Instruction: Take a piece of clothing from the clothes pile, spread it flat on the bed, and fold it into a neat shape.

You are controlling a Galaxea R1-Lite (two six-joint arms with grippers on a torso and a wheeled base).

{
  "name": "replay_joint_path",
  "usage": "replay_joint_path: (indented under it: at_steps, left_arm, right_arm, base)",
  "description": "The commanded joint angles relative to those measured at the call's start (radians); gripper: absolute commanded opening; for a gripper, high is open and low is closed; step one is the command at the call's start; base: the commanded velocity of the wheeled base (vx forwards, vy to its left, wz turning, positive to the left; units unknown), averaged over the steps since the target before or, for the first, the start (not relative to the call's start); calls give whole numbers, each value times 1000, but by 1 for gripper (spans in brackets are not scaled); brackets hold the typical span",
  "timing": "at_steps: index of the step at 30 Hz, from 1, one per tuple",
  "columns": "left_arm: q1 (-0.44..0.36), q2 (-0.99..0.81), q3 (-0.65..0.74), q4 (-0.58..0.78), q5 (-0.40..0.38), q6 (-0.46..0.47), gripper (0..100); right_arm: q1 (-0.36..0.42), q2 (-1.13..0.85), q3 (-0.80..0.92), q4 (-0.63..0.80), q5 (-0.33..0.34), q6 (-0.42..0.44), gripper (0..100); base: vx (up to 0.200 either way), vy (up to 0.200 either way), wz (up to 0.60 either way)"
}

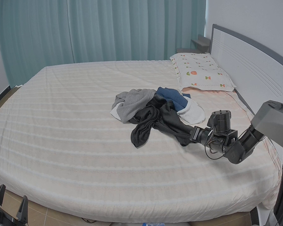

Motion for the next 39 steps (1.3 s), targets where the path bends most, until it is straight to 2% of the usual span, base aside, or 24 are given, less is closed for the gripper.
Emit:
replay_joint_path:
  at_steps: [1, 11, 12, 14, 15, 16, 17, 18, 19, 20, 21, 25, 27, 28, 32, 33, 35, 36, 38, 39]
  left_arm:
    - [-1, -17, 16, -2, -5, 2, 100]
    - [0, -18, 16, -6, 0, 1, 100]
    - [-4, -6, -27, -25, 1, -18, 100]
    - [-7, 122, -220, -77, 6, -119, 100]
    - [-7, 161, -260, -82, 6, -146, 100]
    - [-4, 293, -329, -82, -9, -189, 100]
    - [-4, 301, -332, -82, -9, -188, 100]
    - [-14, 384, -335, -98, -34, -133, 100]
    - [-14, 384, -335, -98, -34, -133, 100]
    - [-27, 454, -320, -95, -83, -51, 100]
    - [-35, 510, -301, -97, -118, -27, 100]
    - [-72, 704, -289, -126, -181, -8, 100]
    - [-93, 795, -297, -166, -181, -10, 100]
    - [-122, 904, -297, -243, -180, -10, 100]
    - [-187, 1137, -300, -396, -173, -16, 100]
    - [-187, 1137, -300, -396, -173, -16, 100]
    - [-250, 1301, -317, -506, -164, -21, 100]
    - [-251, 1309, -318, -511, -164, -21, 100]
    - [-311, 1447, -335, -589, -144, -36, 100]
    - [-311, 1447, -335, -589, -144, -36, 100]
  right_arm:
    - [70, -269, 198, -94, 23, 41, 0]
    - [114, -554, 323, -83, 12, 71, 0]
    - [120, -585, 342, -80, 11, 71, 0]
    - [125, -617, 357, -77, 9, 71, 0]
    - [125, -620, 360, -77, 11, 70, 0]
    - [125, -629, 362, -77, 9, 71, 0]
    - [125, -631, 362, -77, 9, 71, 0]
    - [125, -635, 362, -78, 7, 71, 0]
    - [125, -635, 362, -78, 7, 71, 0]
    - [120, -635, 359, -81, 9, 71, 0]
    - [117, -635, 356, -83, 7, 71, 0]
    - [120, -663, 345, -86, 1, 70, 0]
    - [120, -681, 333, -80, 1, 68, 0]
    - [120, -695, 316, -77, 3, 68, 0]
    - [122, -700, 276, -74, 1, 64, 0]
    - [122, -700, 276, -74, 1, 64, 0]
    - [131, -700, 264, -77, 1, 61, 0]
    - [131, -701, 262, -78, 1, 61, 0]
    - [136, -715, 222, -80, 3, 64, 0]
    - [136, -715, 222, -80, 3, 64, 0]
  base:
    - [0, 0, 0]
    - [0, 0, 0]
    - [0, 0, 0]
    - [0, 0, 0]
    - [0, 0, 0]
    - [0, 0, 0]
    - [0, 0, 0]
    - [0, 0, 0]
    - [0, 0, 0]
    - [0, 0, 0]
    - [0, 0, 0]
    - [0, 0, 0]
    - [0, 0, 0]
    - [0, 0, 0]
    - [0, 0, 0]
    - [0, 0, 0]
    - [0, 0, 0]
    - [0, 0, 0]
    - [0, 0, 0]
    - [0, 0, 0]
